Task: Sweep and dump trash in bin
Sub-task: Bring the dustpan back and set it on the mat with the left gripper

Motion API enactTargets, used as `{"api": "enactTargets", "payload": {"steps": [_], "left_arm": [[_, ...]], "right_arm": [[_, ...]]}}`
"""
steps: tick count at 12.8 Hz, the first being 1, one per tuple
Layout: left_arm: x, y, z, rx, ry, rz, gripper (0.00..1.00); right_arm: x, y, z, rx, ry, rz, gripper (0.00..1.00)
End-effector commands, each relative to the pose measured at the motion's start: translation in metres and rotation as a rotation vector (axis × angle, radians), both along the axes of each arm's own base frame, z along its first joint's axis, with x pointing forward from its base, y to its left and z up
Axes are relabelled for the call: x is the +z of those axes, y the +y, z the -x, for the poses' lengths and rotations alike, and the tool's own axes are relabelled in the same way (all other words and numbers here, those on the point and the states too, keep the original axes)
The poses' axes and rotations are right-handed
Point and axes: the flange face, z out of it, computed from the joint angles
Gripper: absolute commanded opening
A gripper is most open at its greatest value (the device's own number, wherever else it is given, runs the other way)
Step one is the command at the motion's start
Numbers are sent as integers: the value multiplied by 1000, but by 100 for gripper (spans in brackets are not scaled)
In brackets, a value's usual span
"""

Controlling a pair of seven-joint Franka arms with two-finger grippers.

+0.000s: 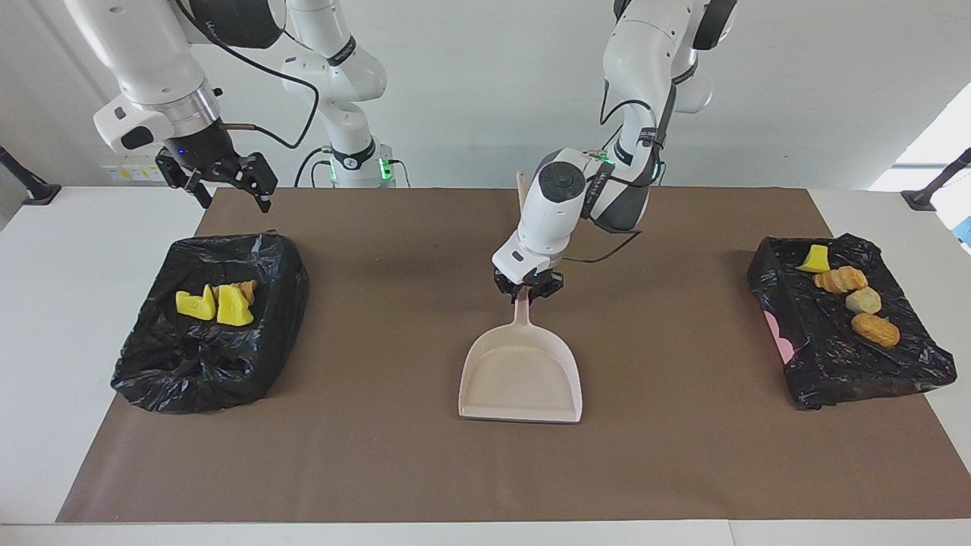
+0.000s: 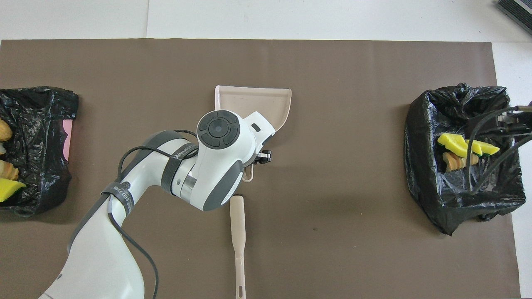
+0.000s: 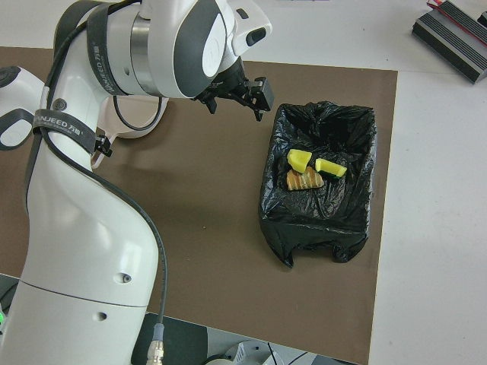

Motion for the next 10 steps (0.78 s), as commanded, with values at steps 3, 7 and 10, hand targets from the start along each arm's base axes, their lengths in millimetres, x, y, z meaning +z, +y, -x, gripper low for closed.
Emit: {"api": "enactTargets", "payload": {"steps": [3, 7, 10], "left_arm": [[-5, -2, 5, 74, -65, 53, 49], [-6, 1, 6, 94, -47, 41, 100], [21, 27, -1, 112, -20, 9, 100]], "right_arm": [[4, 1, 4, -11, -3, -7, 100], [4, 0, 4, -12, -3, -7, 100], [4, -1, 4, -16, -3, -7, 100]]}}
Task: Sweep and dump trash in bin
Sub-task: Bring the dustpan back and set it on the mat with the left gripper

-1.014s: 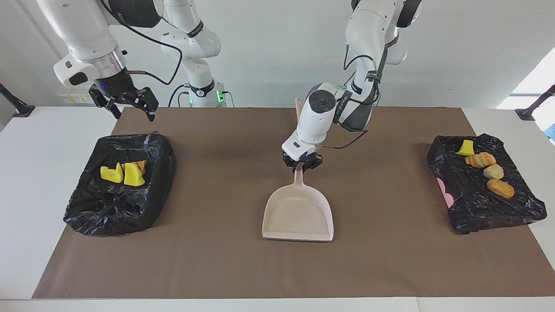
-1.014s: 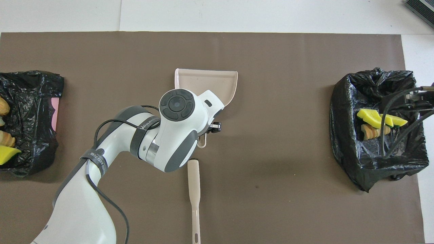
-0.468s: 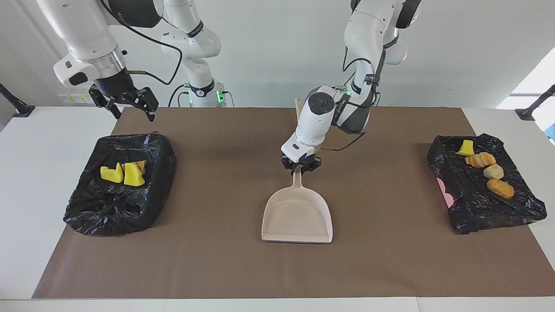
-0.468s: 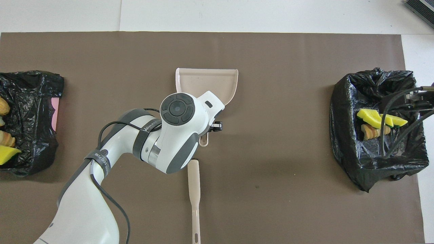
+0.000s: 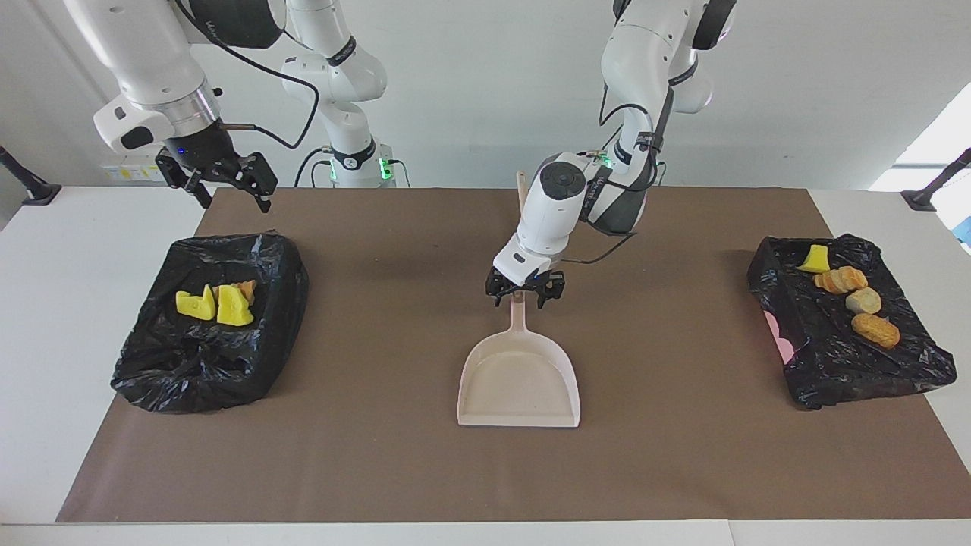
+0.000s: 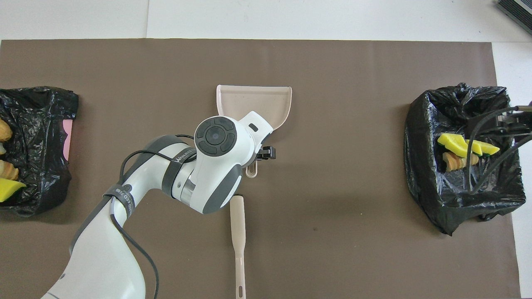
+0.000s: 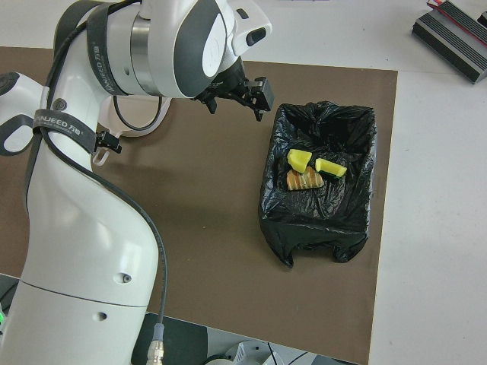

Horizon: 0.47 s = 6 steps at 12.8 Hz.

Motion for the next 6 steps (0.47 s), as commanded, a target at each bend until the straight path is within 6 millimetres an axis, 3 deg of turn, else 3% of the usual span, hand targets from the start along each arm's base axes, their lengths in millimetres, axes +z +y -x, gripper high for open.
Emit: {"api": "enactTargets", "payload": {"steps": [1, 3, 6], "left_arm": [[41, 42, -6, 47, 21, -23, 100], [59, 67, -15, 65, 19, -31, 100], [76, 123, -29, 83, 54, -62, 100]], "right_arm": [[4, -4, 4, -26, -4, -9, 100], [4, -5, 4, -26, -4, -7, 100], [3, -4, 4, -19, 0, -7, 100]]}}
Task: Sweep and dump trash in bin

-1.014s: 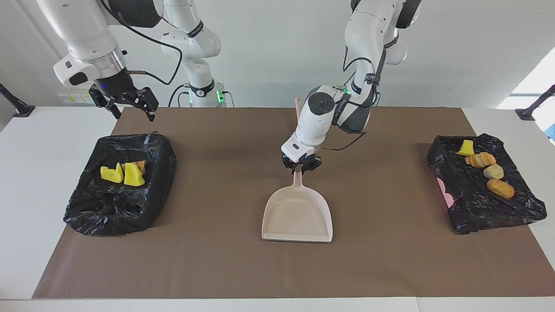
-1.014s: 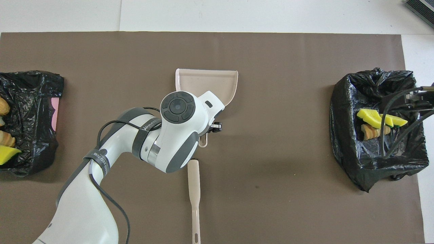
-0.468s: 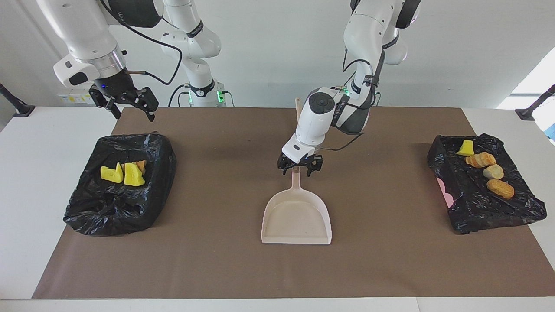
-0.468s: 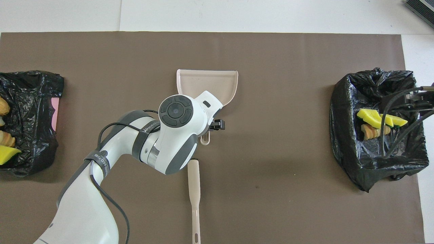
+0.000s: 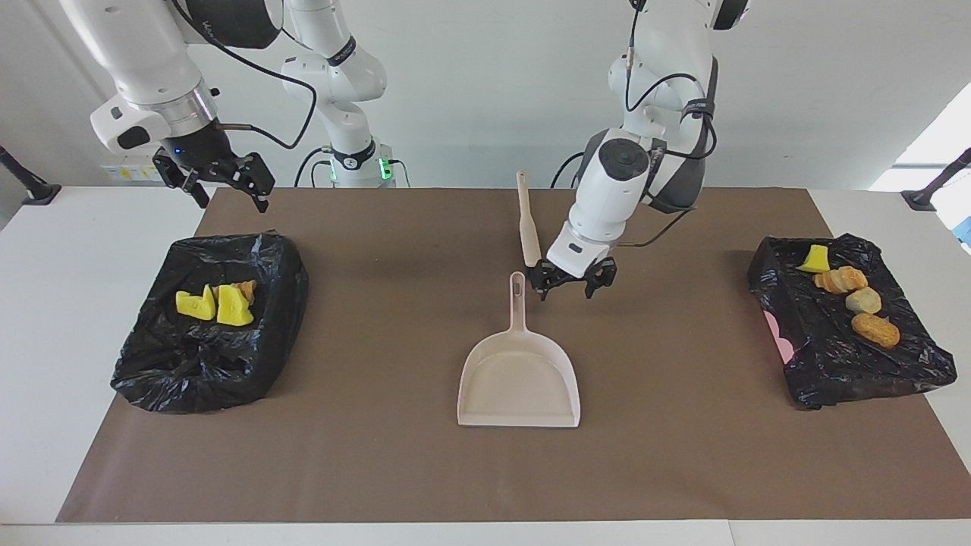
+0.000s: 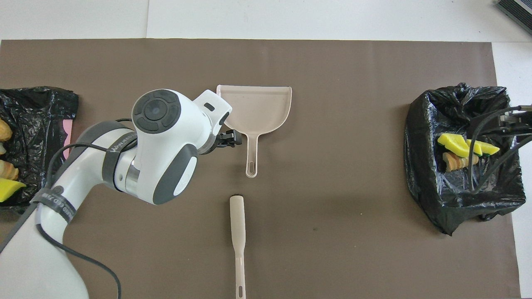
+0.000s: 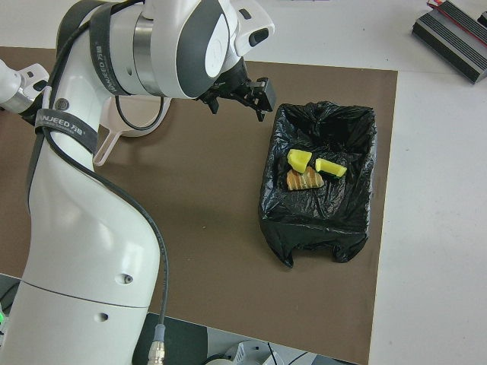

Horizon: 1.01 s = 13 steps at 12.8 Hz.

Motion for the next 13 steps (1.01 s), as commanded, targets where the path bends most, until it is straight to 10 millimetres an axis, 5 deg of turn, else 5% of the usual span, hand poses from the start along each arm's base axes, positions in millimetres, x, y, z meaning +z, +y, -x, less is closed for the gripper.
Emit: {"api": "enactTargets", "payload": {"steps": [1, 5, 8, 10, 13], "left_arm": [[11, 58, -4, -6, 68, -37, 100], [32, 163, -14, -5, 140, -51, 100], [69, 233, -12, -49, 107, -119, 100], [106, 258, -4, -72, 70, -129, 100], [169, 265, 7, -68, 33, -130, 100]], "right_arm": [[3, 0, 4, -12, -2, -7, 100], [3, 0, 4, -11, -2, -7, 100], [3, -1, 4, -12, -2, -7, 100], [4, 0, 4, -11, -3, -7, 100], [3, -3, 4, -12, -2, -7, 100]]}}
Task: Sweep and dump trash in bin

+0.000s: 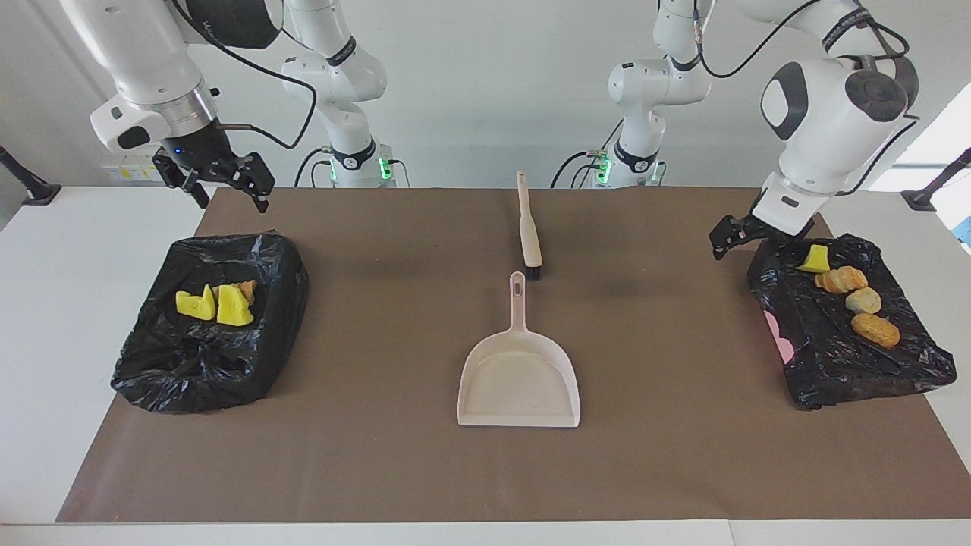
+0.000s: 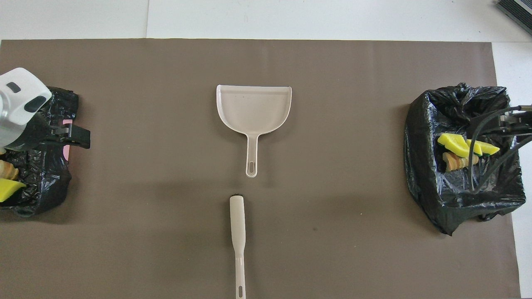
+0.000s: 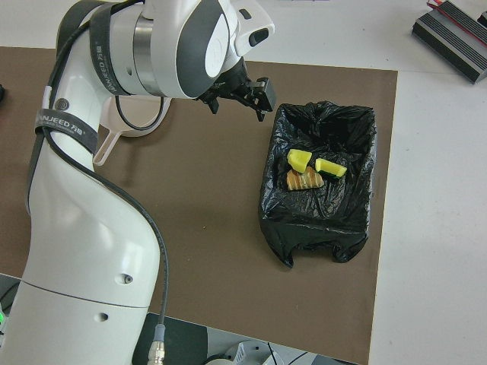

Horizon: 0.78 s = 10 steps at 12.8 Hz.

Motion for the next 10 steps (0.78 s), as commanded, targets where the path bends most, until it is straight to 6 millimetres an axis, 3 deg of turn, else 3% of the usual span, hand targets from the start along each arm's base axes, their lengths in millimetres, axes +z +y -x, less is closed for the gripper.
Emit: {"api": "enactTargets", "payload": {"steps": [1, 3, 5, 7, 10], "left_arm": [[54, 0, 16, -14, -25, -17, 100], [86, -1, 31, -14, -47, -18, 100], [104, -7, 35, -15, -63, -22, 100], [137, -15, 37, -24, -128, 1, 100], [141, -19, 46, -27, -121, 6, 100]], "right_arm": [[4, -3, 4, -12, -3, -7, 100], [3, -3, 4, -12, -2, -7, 100], [3, -3, 4, -12, -2, -7, 100], [3, -3, 4, -12, -2, -7, 100], [3, -4, 4, -13, -2, -7, 100]]}}
